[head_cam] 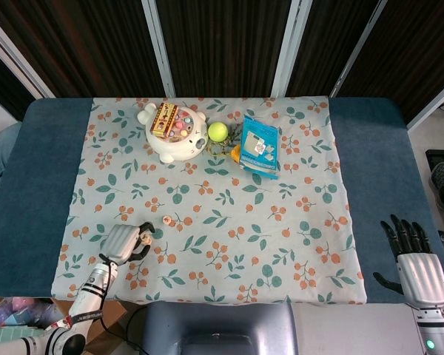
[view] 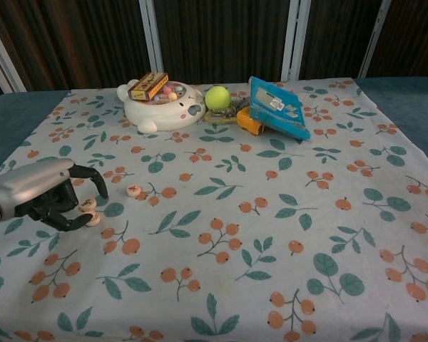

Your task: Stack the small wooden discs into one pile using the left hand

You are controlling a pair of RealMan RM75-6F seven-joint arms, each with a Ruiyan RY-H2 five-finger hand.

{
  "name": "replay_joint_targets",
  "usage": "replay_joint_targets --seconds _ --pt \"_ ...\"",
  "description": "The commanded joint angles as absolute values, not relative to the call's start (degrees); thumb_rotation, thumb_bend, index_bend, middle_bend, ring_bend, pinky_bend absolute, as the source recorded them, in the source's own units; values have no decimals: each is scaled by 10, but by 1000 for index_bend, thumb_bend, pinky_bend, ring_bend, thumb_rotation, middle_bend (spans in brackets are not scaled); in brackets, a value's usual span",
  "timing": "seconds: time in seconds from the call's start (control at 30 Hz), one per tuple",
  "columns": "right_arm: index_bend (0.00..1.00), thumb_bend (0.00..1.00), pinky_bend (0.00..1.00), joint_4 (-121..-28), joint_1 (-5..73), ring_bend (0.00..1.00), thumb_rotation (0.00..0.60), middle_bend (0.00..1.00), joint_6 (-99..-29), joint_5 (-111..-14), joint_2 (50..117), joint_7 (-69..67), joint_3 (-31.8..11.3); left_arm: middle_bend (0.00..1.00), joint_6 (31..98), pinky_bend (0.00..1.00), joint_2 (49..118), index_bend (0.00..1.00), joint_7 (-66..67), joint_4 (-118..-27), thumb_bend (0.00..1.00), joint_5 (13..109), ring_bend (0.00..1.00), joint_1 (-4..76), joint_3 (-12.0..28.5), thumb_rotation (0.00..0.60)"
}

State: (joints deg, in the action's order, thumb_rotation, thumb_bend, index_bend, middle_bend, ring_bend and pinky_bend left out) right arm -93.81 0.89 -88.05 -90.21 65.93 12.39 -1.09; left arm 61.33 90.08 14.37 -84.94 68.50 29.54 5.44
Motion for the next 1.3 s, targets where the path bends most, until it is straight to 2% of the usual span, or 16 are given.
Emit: replay_joint_targets --seconds 0.03,1.0,1.17,1.3 --pt "0 124 0 -938 9 0 600 0 -881 -903 660 124 -11 1000 613 1000 899 395 141 -847 399 685 1000 294 53 600" --pt "0 124 0 -938 7 0 600 0 -884 -904 662 126 -11 1000 623 1000 887 388 104 -845 397 713 1000 281 49 600" --pt "0 123 0 -938 6 0 600 0 -886 -906 661 125 -11 1000 642 1000 888 340 74 -856 398 732 1000 283 66 600" --pt "0 123 0 -938 8 0 600 0 -883 -908 661 124 -9 1000 644 1000 901 312 74 -857 398 723 1000 298 96 600"
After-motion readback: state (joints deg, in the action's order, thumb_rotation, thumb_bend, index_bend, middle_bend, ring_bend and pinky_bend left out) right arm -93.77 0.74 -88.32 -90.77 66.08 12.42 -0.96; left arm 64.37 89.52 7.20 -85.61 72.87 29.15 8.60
